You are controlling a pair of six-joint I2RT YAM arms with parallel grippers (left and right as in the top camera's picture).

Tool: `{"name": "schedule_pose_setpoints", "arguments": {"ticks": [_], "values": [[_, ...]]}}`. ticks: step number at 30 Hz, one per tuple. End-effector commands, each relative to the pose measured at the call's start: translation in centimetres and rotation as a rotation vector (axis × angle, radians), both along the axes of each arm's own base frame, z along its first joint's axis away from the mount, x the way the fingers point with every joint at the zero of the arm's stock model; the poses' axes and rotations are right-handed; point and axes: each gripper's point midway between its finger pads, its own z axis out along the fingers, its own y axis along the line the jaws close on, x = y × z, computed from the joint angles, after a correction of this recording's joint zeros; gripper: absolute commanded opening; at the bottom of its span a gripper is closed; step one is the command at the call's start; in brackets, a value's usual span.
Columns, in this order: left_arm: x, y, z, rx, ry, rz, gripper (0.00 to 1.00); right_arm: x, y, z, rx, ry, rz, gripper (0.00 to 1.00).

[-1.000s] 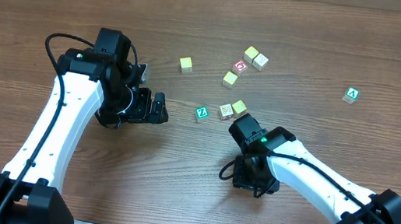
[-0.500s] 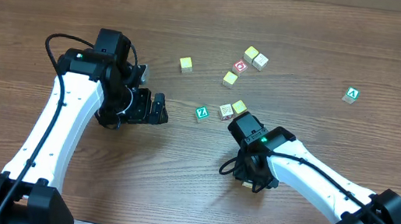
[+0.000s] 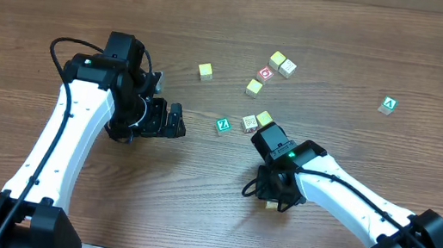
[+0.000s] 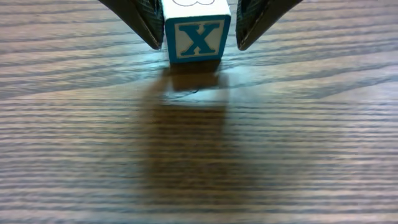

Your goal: Flip 4 blocks

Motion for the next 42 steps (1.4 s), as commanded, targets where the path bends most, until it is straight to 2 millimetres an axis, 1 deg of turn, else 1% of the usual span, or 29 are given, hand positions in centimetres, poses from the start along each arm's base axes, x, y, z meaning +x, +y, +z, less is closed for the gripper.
{"name": "schedule_pose_setpoints", "arguments": {"ticks": [1, 4, 7, 10, 12, 14, 15, 16, 18, 19, 20, 21, 23, 24, 25, 26, 27, 29, 30, 31, 33, 34, 36, 38, 39, 41, 42], "values": [[0.3, -0.1, 0.2, 0.003, -0.007, -0.013, 1.0, -0.3, 0.2, 0.1, 0.016, 0.011, -0.052, 0.4], [0.3, -0.1, 0.2, 0.003, -0.007, -0.013, 1.0, 0.0, -0.3, 0.0, -0.002, -0.001, -0.102, 0.41], [0.3, -0.1, 0.2, 0.002, -0.008, -0.013, 1.0, 0.9, -1.4, 0.1, -0.003, -0.001, -0.156, 0.42], [0.3, -0.2, 0.2, -0.003, -0.008, -0.013, 1.0, 2.1, -2.6, 0.6, 0.0, -0.005, -0.216, 0.42], [0.3, -0.2, 0.2, -0.003, -0.005, -0.013, 1.0, 3.5, -3.5, 1.4, 0.004, -0.016, -0.258, 0.43], [0.3, -0.2, 0.2, -0.003, -0.006, -0.013, 1.0, 4.9, -4.8, 2.8, -0.015, -0.033, -0.301, 0.44], [0.3, -0.2, 0.2, -0.003, -0.006, -0.013, 1.0, 5.8, -5.5, 3.9, -0.025, -0.046, -0.306, 0.45], [0.3, -0.2, 0.2, -0.003, -0.005, -0.013, 1.0, 6.3, -5.9, 4.6, -0.029, -0.053, -0.306, 0.47], [0.2, -0.2, 0.2, -0.005, 0.0, -0.014, 1.0, 7.5, -6.7, 7.1, -0.031, -0.065, -0.303, 0.54], [0.3, -0.3, 0.3, -0.007, -0.005, -0.014, 0.95, 7.7, -7.0, 8.1, -0.04, -0.069, -0.311, 0.57], [0.5, -0.5, 0.3, -0.014, -0.016, -0.018, 0.88, 7.9, -7.4, 9.2, -0.051, -0.072, -0.319, 0.6], [0.7, -0.7, 0.2, -0.013, -0.023, -0.024, 0.84, 8.1, -7.6, 10.2, -0.059, -0.073, -0.324, 0.61], [1.1, -1.3, -0.3, -0.01, -0.036, -0.046, 0.84, 8.2, -8.0, 12.5, -0.069, -0.082, -0.33, 0.63], [1.3, -1.8, -0.6, -0.012, -0.037, -0.059, 0.84, 8.1, -8.1, 13.7, -0.073, -0.091, -0.33, 0.64], [1.5, -2.2, -1.1, -0.012, -0.035, -0.071, 0.81, 8.1, -8.2, 14.6, -0.072, -0.098, -0.33, 0.64], [2.1, -3.2, -2.0, -0.018, -0.025, -0.07, 0.52, 7.9, -8.3, 16.5, -0.058, -0.123, -0.332, 0.66], [2.3, -3.8, -2.6, -0.019, -0.014, -0.055, 0.44, 7.7, -8.4, 17.5, -0.05, -0.137, -0.333, 0.67], [2.7, -5.0, -3.8, -0.022, 0.015, -0.02, 0.54, 7.1, -8.6, 19.4, -0.034, -0.164, -0.334, 0.69], [2.9, -5.5, -4.4, -0.022, 0.027, -0.007, 0.55, 6.7, -8.7, 20.3, -0.026, -0.177, -0.335, 0.7], [3.0, -6.2, -5.0, -0.022, 0.041, 0.005, 0.63, 6.3, -8.8, 21.0, -0.016, -0.187, -0.335, 0.72], [3.3, -7.7, -6.2, -0.031, 0.056, 0.011, 0.84, 5.3, -8.9, 22.5, 0.01, -0.211, -0.335, 0.75], [3.5, -9.2, -6.9, -0.056, 0.049, -0.023, 1.0, 4.5, -9.1, 23.4, 0.029, -0.23, -0.335, 0.79], [3.8, -10.9, -7.4, -0.093, 0.036, -0.056, 1.0, 3.3, -9.4, 24.6, 0.05, -0.259, -0.336, 0.8], [3.8, -12.6, -7.5, -0.151, 0.04, -0.071, 1.0, 2.4, -9.7, 25.3, 0.064, -0.276, -0.336, 0.82], [3.8, -13.2, -7.5, -0.174, 0.042, -0.072, 0.91, 1.9, -9.9, 25.7, 0.071, -0.284, -0.336, 0.83], [4.5, -13.9, -7.4, -0.195, 0.029, -0.04, 0.7, 1.0, -10.0, 26.2, 0.084, -0.293, -0.335, 0.84], [4.9, -14.0, -7.3, -0.202, 0.022, -0.02, 0.75, 0.6, -10.2, 26.5, 0.089, -0.298, -0.334, 0.84]]}}
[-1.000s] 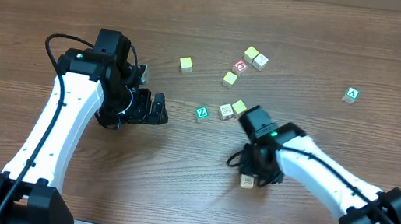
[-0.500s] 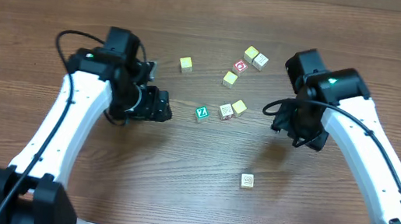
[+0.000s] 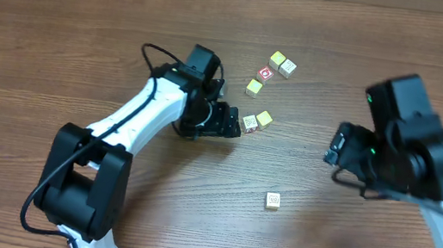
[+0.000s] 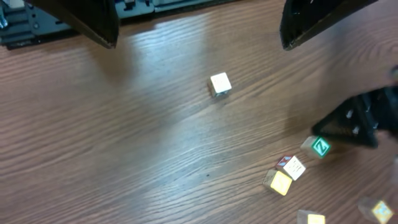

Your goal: Flip 4 blocks

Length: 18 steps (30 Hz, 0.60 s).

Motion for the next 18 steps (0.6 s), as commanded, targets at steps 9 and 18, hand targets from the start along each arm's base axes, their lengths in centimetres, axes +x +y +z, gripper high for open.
{"name": "schedule_pose_setpoints", "arguments": {"ticks": [9, 18], "values": [[1.6, 0.1, -0.8, 0.091, 0.044, 0.359, 0.56, -1.8, 0.4, 2.1, 0.067, -0.057, 0.061, 0.84], [1.5, 0.0, -1.0, 0.231, -0.041, 0.38, 0.5, -1.8, 0.4, 2.1, 0.064, -0.058, 0.063, 0.84]]}}
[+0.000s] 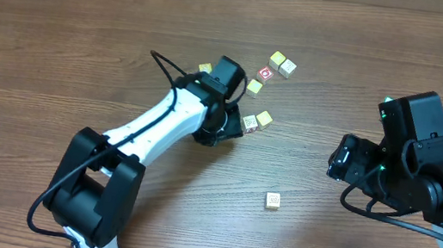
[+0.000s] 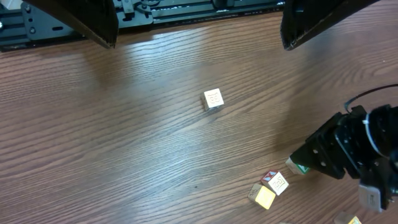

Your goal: Flip 4 blocks

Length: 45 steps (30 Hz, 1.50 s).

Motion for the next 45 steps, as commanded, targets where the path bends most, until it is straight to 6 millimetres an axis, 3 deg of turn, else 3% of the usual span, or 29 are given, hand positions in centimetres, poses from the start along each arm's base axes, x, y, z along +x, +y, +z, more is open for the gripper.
{"name": "schedule_pose_setpoints", "arguments": {"ticks": [1, 6, 13, 19, 28, 30, 35, 37, 42, 43, 45], "values": [[1.4, 1.0, -0.1, 0.081, -0.046, 0.066, 0.5, 0.1, 0.1, 0.9, 0.014, -0.034, 0.011, 0.84], [2.1, 2.3, -0.3, 0.151, -0.084, 0.088, 0.53, 0.1, 0.1, 0.9, 0.013, -0.034, 0.015, 0.85], [2.2, 2.5, -1.5, 0.177, -0.068, 0.089, 0.53, 0.1, 0.2, 0.9, 0.016, -0.034, 0.015, 0.85], [2.2, 1.9, -3.2, 0.155, -0.035, 0.088, 0.52, 0.0, 0.4, 0.9, 0.03, -0.028, 0.021, 0.85], [2.7, 1.0, -2.8, 0.113, -0.051, 0.084, 0.51, -0.1, 0.5, 0.9, 0.033, -0.028, 0.021, 0.85], [2.8, 0.6, -2.8, 0.094, -0.054, 0.08, 0.48, -0.1, 0.5, 0.9, 0.033, -0.028, 0.021, 0.85], [3.1, 0.5, -2.7, 0.089, -0.066, 0.081, 0.29, -0.1, 0.5, 0.9, 0.033, -0.028, 0.021, 0.85], [3.2, 0.5, -2.7, 0.089, -0.067, 0.081, 0.27, -0.1, 0.5, 0.9, 0.036, -0.026, 0.022, 0.85], [3.4, 0.4, -2.6, 0.086, -0.08, 0.076, 0.36, -0.1, 0.5, 0.9, 0.036, -0.026, 0.022, 0.85], [3.5, 0.4, -2.6, 0.085, -0.083, 0.076, 0.53, -0.1, 0.5, 0.9, 0.036, -0.026, 0.022, 0.85], [3.6, 0.4, -2.6, 0.09, -0.088, 0.07, 0.65, -0.1, 0.5, 0.9, 0.037, -0.026, 0.023, 0.85]]}}
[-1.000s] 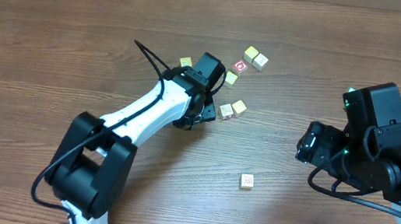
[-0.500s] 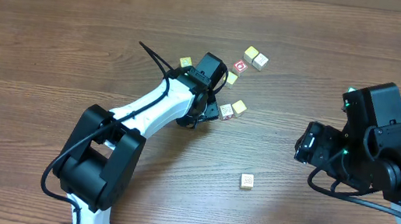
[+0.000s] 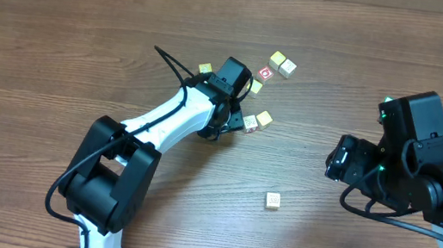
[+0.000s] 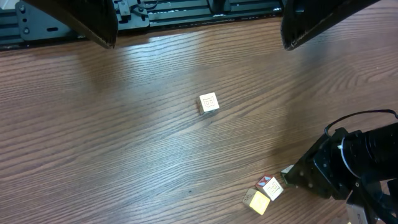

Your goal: Flip 4 blocks

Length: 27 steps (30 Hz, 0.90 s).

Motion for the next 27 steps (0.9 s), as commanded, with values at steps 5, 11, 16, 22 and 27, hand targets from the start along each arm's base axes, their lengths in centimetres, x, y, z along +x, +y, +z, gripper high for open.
{"name": "schedule_pose_setpoints", "arguments": {"ticks": [5, 11, 16, 22, 27], "values": [[0.69, -0.14, -0.05, 0.003, -0.017, 0.002, 0.68, -0.01, 0.28, 0.93, 0.025, -0.03, 0.012, 0.85], [1.16, -0.38, 0.1, -0.007, -0.036, 0.003, 0.43, -0.04, 0.36, 0.93, 0.029, -0.028, 0.013, 0.84], [1.19, -0.41, 0.12, -0.009, -0.038, 0.003, 0.31, -0.05, 0.4, 0.93, 0.031, -0.027, 0.014, 0.84], [0.96, -0.39, 0.08, -0.012, -0.026, 0.002, 0.25, -0.05, 0.4, 0.93, 0.031, -0.027, 0.014, 0.84], [0.49, -0.45, 0.67, -0.057, 0.027, 0.001, 0.22, -0.05, 0.4, 0.93, 0.031, -0.027, 0.014, 0.84]]}}
